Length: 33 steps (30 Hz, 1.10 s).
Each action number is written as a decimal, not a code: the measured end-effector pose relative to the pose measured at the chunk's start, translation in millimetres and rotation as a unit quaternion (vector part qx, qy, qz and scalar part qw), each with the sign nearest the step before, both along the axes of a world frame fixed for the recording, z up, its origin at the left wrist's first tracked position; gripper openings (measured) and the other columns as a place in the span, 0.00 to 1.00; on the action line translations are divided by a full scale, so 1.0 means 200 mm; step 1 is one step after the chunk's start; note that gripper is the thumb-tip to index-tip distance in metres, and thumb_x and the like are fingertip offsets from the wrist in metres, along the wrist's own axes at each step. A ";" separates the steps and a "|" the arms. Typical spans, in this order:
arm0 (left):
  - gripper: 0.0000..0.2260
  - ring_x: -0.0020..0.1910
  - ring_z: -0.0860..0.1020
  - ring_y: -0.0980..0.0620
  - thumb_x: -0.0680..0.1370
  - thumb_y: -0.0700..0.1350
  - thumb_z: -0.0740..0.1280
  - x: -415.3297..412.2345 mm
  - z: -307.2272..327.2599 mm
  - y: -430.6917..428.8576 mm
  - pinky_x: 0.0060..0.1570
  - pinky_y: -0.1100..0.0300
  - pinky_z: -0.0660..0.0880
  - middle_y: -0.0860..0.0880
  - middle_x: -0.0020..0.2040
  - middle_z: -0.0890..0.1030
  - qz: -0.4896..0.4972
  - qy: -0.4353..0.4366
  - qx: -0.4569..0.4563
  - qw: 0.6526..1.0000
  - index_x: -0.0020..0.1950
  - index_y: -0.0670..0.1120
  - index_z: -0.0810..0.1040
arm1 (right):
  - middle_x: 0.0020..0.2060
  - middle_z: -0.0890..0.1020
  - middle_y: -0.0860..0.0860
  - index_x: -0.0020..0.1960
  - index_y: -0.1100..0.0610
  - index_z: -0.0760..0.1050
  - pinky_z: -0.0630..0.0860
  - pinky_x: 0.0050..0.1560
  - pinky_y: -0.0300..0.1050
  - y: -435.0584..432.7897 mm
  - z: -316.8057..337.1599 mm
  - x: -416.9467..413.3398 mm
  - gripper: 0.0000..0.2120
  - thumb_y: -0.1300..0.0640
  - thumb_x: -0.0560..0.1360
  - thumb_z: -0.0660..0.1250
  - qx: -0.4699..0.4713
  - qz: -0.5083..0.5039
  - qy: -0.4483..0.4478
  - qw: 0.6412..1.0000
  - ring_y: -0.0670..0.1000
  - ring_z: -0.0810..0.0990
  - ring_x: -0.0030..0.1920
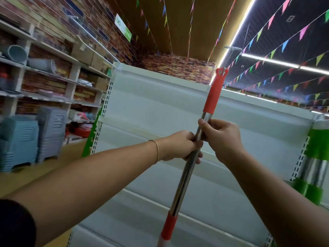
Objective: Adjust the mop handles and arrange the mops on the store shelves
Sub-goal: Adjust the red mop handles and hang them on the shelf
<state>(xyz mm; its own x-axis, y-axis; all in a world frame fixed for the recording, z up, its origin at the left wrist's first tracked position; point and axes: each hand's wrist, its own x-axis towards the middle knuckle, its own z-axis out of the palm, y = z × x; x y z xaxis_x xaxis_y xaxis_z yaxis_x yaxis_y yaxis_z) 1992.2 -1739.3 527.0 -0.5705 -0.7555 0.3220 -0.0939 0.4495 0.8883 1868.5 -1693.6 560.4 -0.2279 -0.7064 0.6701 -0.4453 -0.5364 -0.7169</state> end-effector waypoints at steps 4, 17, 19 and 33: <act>0.08 0.46 0.83 0.43 0.84 0.46 0.59 -0.07 -0.05 -0.06 0.56 0.46 0.80 0.41 0.48 0.81 0.007 0.007 0.001 1.000 0.55 0.43 0.73 | 0.40 0.82 0.67 0.37 0.57 0.82 0.81 0.45 0.67 -0.09 -0.03 -0.06 0.10 0.53 0.75 0.73 0.010 -0.019 0.001 1.000 0.67 0.83 0.40; 0.11 0.46 0.83 0.44 0.84 0.49 0.57 -0.32 -0.12 -0.31 0.42 0.56 0.81 0.39 0.51 0.81 0.113 0.054 0.002 0.992 0.60 0.43 0.72 | 0.39 0.84 0.51 0.47 0.55 0.82 0.81 0.41 0.46 -0.47 -0.05 -0.22 0.09 0.49 0.76 0.72 0.069 -0.046 -0.030 0.996 0.51 0.84 0.39; 0.12 0.44 0.83 0.46 0.84 0.48 0.57 -0.35 -0.11 -0.36 0.40 0.59 0.80 0.39 0.51 0.81 0.119 0.056 0.014 0.991 0.60 0.42 0.72 | 0.39 0.84 0.50 0.47 0.54 0.82 0.81 0.41 0.46 -0.51 -0.05 -0.24 0.08 0.49 0.76 0.72 0.071 -0.050 -0.028 0.996 0.51 0.84 0.39; 0.14 0.41 0.82 0.49 0.84 0.49 0.56 -0.45 -0.13 -0.59 0.45 0.56 0.82 0.42 0.49 0.81 0.165 0.068 0.027 0.984 0.62 0.41 0.73 | 0.34 0.84 0.51 0.40 0.52 0.81 0.79 0.39 0.45 -0.75 -0.05 -0.33 0.08 0.49 0.75 0.72 0.090 -0.040 -0.015 0.995 0.49 0.82 0.33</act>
<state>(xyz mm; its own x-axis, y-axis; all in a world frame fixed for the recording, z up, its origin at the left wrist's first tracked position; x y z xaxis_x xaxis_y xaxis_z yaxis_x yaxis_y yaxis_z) 1902.3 -1857.8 501.9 -0.2449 -0.9104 0.3333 -0.1050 0.3667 0.9244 1803.1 -1843.1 550.0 -0.3059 -0.7934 0.5263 -0.4579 -0.3621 -0.8119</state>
